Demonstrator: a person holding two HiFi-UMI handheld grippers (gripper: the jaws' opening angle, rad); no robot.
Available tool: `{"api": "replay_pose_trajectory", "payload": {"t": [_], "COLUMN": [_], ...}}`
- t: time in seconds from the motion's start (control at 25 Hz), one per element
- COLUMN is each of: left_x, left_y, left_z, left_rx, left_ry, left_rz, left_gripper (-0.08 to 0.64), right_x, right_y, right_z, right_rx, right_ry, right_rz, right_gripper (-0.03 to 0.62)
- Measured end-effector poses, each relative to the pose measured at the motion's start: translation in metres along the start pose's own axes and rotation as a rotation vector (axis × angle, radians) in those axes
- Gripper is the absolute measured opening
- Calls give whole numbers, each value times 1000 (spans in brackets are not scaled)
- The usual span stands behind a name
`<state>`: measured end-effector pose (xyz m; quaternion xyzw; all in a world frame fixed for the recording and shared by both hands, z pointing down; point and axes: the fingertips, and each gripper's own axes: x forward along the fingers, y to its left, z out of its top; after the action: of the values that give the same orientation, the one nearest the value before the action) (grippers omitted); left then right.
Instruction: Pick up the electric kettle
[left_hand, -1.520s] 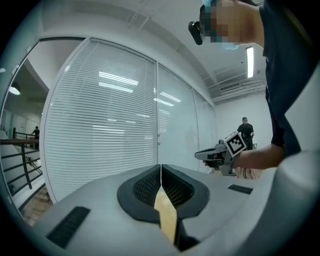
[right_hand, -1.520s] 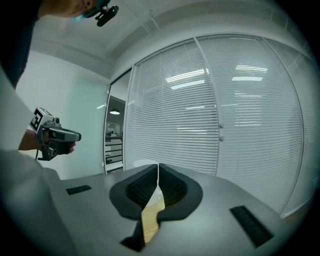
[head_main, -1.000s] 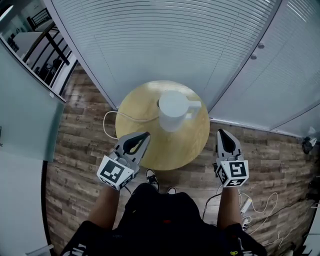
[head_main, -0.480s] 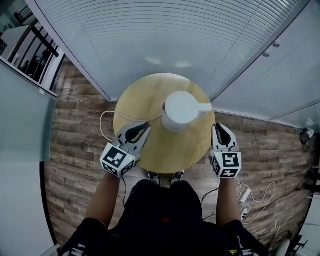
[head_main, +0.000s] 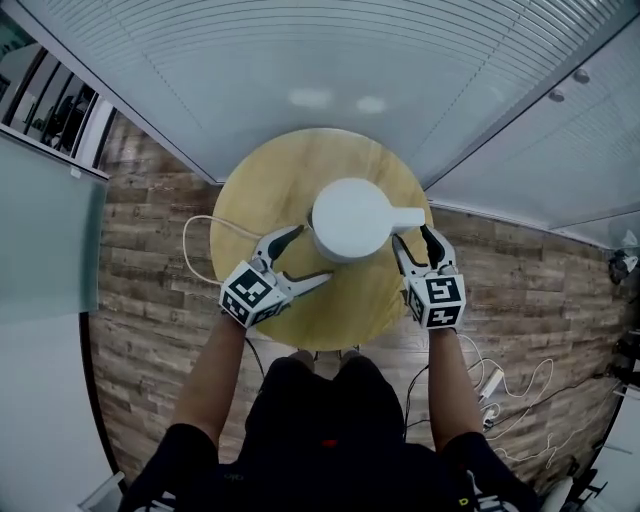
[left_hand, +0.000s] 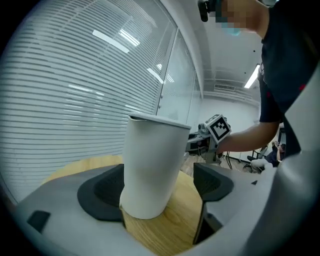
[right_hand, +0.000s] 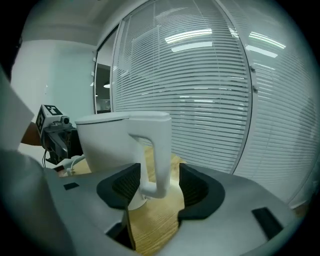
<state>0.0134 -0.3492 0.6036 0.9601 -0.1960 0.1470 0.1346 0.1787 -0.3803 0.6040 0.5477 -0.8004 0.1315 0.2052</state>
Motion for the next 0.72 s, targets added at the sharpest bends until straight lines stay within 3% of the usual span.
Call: {"api": "replay_pose_trajectory", "payload": {"t": [0.48,0.52,0.56,0.72], "left_x": [32,32,33,33], "left_y": [16,16,17,15], "left_z": [4,4,5,5], "left_rx": [73,82,88,103], "left_ry": [-29,-28,-29,-38], "left_rz": [-60,-67,-74,-88], "left_gripper": [457,460,462,462], "right_x": [32,33,33,30], "right_y": [-3,-2,-2,-5], "right_z": [10,12,13,11], "right_rx": [-72,-73,-62,38], "right_ry": [-66,-71,-77,-89], "right_rz": [4,6,8,3], "right_gripper": [225,183,144,133]}}
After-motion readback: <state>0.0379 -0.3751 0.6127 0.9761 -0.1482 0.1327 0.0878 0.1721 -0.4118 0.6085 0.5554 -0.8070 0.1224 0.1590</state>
